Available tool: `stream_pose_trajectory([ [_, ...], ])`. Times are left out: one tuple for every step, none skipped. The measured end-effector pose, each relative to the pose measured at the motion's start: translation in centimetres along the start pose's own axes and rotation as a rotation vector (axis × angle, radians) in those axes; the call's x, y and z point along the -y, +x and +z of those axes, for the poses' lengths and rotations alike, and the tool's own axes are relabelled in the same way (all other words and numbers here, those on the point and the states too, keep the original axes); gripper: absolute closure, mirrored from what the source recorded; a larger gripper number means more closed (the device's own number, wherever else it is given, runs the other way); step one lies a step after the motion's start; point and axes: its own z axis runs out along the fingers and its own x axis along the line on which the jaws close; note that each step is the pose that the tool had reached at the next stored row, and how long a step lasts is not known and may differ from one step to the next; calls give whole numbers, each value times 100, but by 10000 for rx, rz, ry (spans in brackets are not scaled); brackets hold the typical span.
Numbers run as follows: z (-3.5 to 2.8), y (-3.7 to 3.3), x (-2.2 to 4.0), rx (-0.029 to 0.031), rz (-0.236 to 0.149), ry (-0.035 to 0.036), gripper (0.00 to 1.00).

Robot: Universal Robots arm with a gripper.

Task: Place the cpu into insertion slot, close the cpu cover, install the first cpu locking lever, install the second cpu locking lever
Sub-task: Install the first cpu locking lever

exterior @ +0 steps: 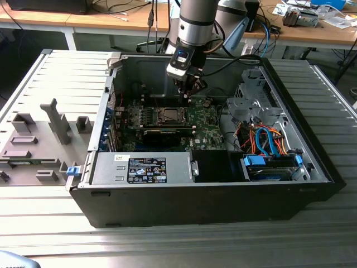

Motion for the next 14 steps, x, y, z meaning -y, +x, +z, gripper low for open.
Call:
stream_pose_trajectory([
  [0,0,0,1,-15,0,89],
  [0,0,0,2,-36,-1,89],
  [0,0,0,3,-53,-1,89],
  [0,0,0,4,-72,-1,89],
  [0,0,0,5,-90,-1,89],
  [0,0,0,6,-108,-1,89],
  [0,0,0,7,-126,-1,89],
  [0,0,0,9,-150,-1,89],
  [0,0,0,10,-168,-1,89],
  [0,0,0,11,-183,-2,89],
  [0,0,0,11,-203,-2,89],
  [0,0,0,12,-216,-2,89],
  [0,0,0,14,-244,-2,89],
  [0,0,0,15,-271,-2,89],
])
